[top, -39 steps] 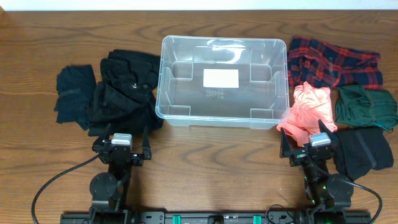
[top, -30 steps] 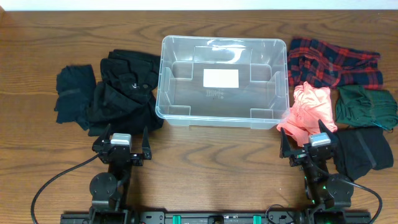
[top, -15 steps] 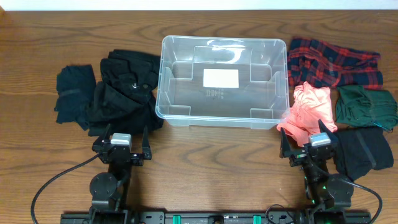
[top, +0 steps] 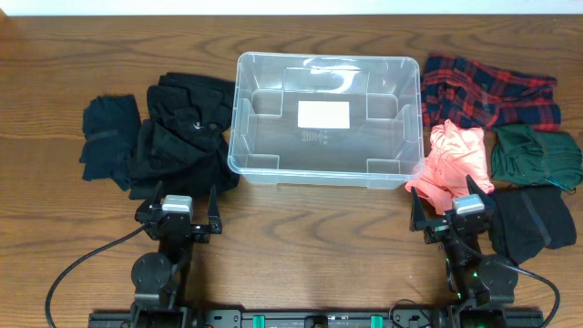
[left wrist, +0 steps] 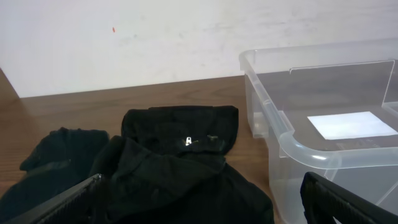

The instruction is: Pack container

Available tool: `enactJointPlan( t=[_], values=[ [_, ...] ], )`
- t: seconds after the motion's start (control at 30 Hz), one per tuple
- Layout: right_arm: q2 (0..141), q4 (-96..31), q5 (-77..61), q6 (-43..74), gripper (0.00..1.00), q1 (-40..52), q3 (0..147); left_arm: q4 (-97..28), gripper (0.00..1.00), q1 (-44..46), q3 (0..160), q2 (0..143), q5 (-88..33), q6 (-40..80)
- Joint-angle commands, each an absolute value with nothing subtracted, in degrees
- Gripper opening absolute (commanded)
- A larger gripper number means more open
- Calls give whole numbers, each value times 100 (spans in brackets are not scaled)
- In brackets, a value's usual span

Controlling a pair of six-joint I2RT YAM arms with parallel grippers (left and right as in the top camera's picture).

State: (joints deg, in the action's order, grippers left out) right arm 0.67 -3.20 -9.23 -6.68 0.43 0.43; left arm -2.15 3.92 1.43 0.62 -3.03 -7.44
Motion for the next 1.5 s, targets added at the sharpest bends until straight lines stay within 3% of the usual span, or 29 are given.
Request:
enactJointPlan(
  t=[0.0, 0.23, 0.47, 0.67, 0.97, 1.2, 1.47],
  values=[
    [38, -340, -902, -690, 99, -3, 32, -368, 98, 421, 25, 23, -316, -674],
    [38, -340, -902, -690, 99, -3, 32, 228, 98, 421, 113, 23, -534, -956],
    [38, -340, -902, -692, 99, -3, 32, -281, 98, 421, 1437, 733, -228, -930],
    [38, -340, -902, -690, 99, -3, 32, -2023, 98, 419, 3951, 2917, 460, -1000],
    [38, -340, -904, -692, 99, -3, 32, -5546, 98, 322, 8221, 6893, 268, -1299],
    [38, -340, -902, -692, 99, -3, 32, -5981, 98, -709, 9260, 8497, -2248, -1304],
    [38, -340, -902, -692, 99, -3, 32, -5487, 98, -2032, 9260, 9035, -2316, -1343]
  ],
)
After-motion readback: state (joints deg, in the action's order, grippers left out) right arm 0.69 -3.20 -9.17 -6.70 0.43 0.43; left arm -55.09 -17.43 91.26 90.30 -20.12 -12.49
